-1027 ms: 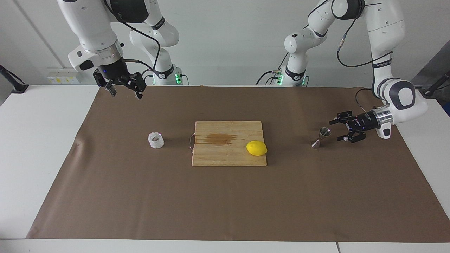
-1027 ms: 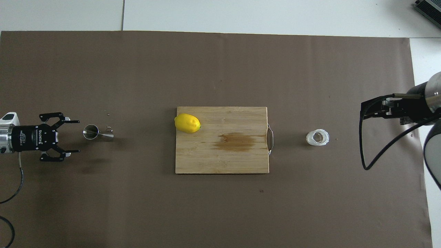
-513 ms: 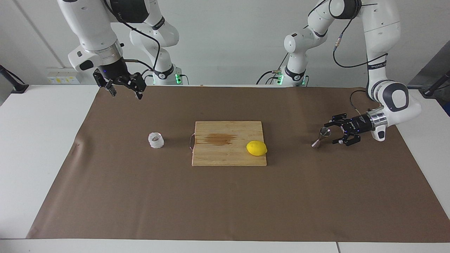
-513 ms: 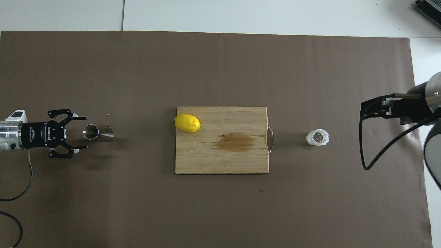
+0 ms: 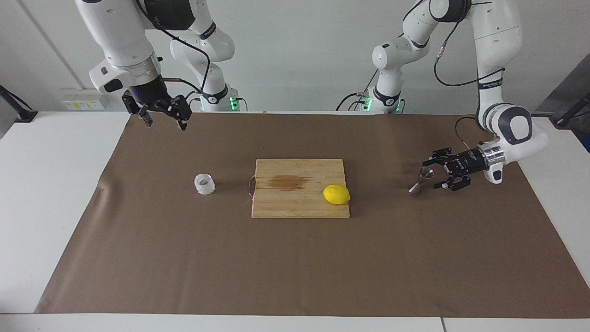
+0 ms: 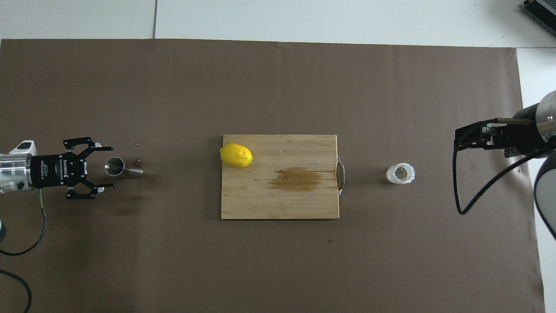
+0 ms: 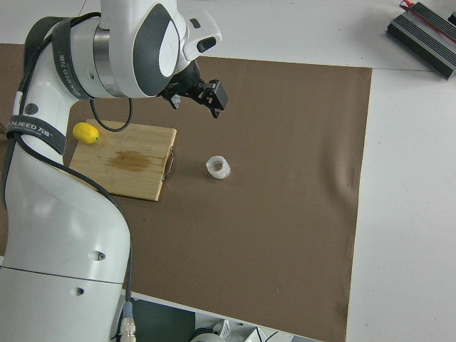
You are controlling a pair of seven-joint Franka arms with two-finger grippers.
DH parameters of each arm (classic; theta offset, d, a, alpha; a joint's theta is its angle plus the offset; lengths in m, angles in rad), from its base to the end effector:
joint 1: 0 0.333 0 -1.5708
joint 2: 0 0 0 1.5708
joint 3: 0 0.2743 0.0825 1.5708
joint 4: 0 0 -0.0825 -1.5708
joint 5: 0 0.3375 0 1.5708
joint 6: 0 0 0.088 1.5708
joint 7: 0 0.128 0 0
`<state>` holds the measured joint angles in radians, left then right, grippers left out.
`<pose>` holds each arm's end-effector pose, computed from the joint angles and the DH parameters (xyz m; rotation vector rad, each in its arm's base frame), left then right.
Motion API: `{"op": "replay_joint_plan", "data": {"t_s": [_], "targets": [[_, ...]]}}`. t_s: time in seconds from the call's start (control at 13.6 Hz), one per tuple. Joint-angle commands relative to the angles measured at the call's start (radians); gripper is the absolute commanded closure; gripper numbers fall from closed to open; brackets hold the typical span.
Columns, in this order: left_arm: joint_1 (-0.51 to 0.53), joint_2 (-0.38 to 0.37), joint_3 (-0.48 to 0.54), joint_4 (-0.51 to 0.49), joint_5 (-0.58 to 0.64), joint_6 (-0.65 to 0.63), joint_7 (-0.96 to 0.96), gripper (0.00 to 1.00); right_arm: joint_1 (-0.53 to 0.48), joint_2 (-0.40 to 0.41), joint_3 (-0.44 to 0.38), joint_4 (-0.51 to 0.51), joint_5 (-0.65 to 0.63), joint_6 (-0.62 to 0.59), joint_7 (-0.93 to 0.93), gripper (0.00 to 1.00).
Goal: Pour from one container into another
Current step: 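Close the left gripper around the small metal cup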
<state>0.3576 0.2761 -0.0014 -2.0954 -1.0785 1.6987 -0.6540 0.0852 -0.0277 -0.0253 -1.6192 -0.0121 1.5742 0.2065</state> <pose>0.4866 0.0722 0.2772 1.5031 1.4920 -0.8761 0.4990 0.0282 0.5555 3.1195 -0.2288 -0.0245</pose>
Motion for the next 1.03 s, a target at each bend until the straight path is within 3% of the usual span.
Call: {"op": "replay_joint_plan", "data": {"t_s": [0.0, 0.95], "targets": [[-0.028, -0.049, 0.011, -0.057, -0.024, 0.042, -0.016, 0.0, -0.013, -0.021, 0.004, -0.024, 0.017, 0.007, -0.021, 0.0], [-0.046, -0.054, 0.011, -0.072, -0.06, 0.061, -0.016, 0.0, -0.013, -0.021, 0.004, -0.024, 0.017, 0.006, -0.021, 0.0]]}}
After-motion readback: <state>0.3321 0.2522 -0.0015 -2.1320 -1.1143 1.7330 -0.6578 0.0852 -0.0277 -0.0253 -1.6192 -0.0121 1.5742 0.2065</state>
